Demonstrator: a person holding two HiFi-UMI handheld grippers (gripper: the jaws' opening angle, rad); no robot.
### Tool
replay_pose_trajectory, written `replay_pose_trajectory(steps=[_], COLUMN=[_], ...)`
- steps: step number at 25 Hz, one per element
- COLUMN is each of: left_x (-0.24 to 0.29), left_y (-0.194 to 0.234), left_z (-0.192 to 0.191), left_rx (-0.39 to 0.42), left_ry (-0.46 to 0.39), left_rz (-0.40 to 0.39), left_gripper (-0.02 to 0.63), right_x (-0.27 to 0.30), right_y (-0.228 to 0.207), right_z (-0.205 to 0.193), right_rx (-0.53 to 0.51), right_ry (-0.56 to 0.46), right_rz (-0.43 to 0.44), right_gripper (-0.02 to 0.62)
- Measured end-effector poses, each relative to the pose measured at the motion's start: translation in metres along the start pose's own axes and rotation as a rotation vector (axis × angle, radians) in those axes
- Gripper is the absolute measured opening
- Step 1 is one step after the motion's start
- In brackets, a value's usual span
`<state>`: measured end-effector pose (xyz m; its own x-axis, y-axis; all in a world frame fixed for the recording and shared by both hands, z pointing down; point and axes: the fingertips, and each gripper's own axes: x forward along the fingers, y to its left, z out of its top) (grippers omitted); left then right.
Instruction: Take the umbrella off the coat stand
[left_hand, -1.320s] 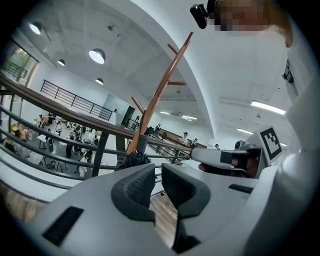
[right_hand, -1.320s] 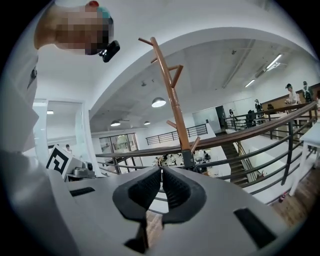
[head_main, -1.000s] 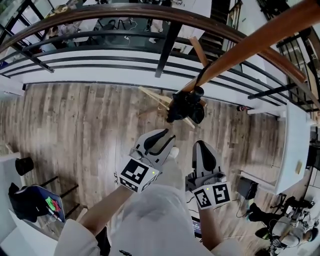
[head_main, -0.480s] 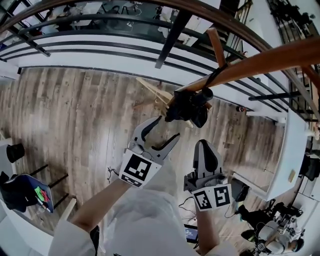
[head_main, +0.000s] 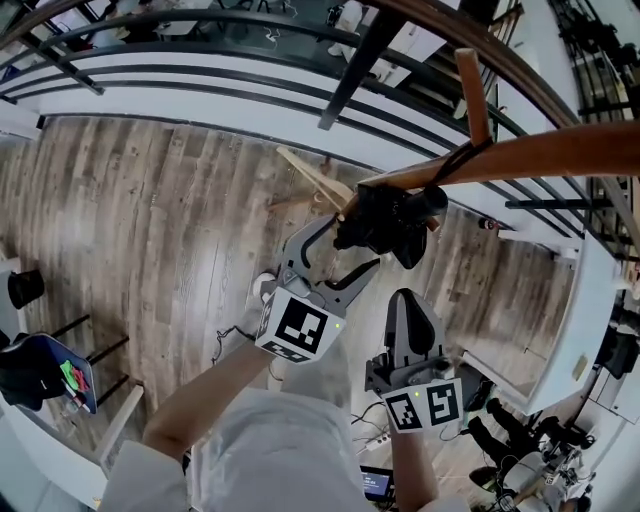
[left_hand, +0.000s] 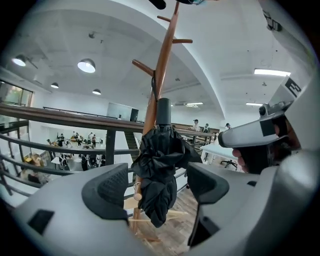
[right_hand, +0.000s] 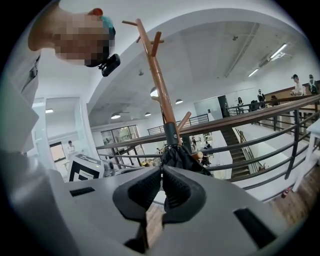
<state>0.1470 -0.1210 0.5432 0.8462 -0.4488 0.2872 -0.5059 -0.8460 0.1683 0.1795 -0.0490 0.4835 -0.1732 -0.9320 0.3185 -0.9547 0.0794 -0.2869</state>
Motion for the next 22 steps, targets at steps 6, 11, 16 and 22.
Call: replay_pose_trajectory(steps=[6,11,16,22], left_x=[0.024,0.042,0.061,0.079], left_y=[0.003,0.002,0.006,0.012], left_z=[-0.008,-0.013,-0.020,-0.021], left_rx=[0.016,0.022,0.053,0.051], left_ry=[-0.001,-0.007,0.011,0.016], left_rz=[0.018,0.024,0.028,0.072], left_gripper=[0.357,0.367,0.380,0.383], right_x=[0.003,0.004,0.009,0.009], right_y=[-0.009,-0.015,-0.020,-0.026], right_z=[-0.009,-0.018,-0.019,-0.021], right_rx=[0.019,0.029,0.036,0.057], right_ry=[0.008,0.022,0.018,0.029], right_rz=[-0.011,-0.010,-0.009,-0.001], right_gripper=[0.037,0.038,0.037,0.037])
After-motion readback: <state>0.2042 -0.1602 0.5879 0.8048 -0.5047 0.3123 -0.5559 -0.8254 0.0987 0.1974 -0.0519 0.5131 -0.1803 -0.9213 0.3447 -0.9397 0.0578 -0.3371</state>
